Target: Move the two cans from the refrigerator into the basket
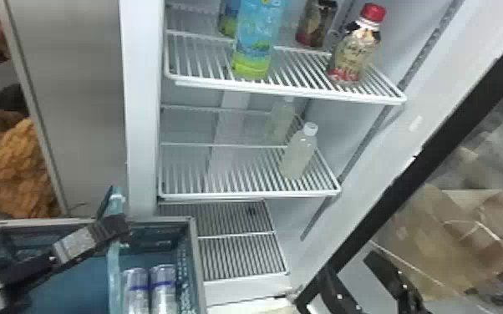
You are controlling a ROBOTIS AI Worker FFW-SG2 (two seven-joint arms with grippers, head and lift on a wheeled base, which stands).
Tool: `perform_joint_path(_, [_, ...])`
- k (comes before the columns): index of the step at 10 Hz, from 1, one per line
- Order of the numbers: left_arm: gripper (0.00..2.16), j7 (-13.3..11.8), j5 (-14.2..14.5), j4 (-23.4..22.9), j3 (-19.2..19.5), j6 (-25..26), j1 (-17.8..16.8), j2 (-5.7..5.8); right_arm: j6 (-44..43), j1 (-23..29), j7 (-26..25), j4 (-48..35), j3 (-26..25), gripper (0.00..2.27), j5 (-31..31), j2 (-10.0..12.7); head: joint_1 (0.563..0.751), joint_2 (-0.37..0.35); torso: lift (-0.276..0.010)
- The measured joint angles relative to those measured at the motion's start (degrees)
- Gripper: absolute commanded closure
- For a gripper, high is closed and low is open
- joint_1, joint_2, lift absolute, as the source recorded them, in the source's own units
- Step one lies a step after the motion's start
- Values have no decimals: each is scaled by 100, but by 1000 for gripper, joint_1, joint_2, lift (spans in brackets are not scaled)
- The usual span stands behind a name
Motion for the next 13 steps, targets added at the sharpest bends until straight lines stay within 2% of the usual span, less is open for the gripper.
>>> perform_joint_path(4, [1210, 1, -6, -4, 1, -10, 49, -10, 1, 297, -4, -170, -64, 119, 28, 44, 695, -350, -219])
perform_joint_path(13, [1210, 6, -6, -32, 13, -14, 72, -25, 14, 179, 20, -55, -36, 119, 20, 67, 695, -350, -219])
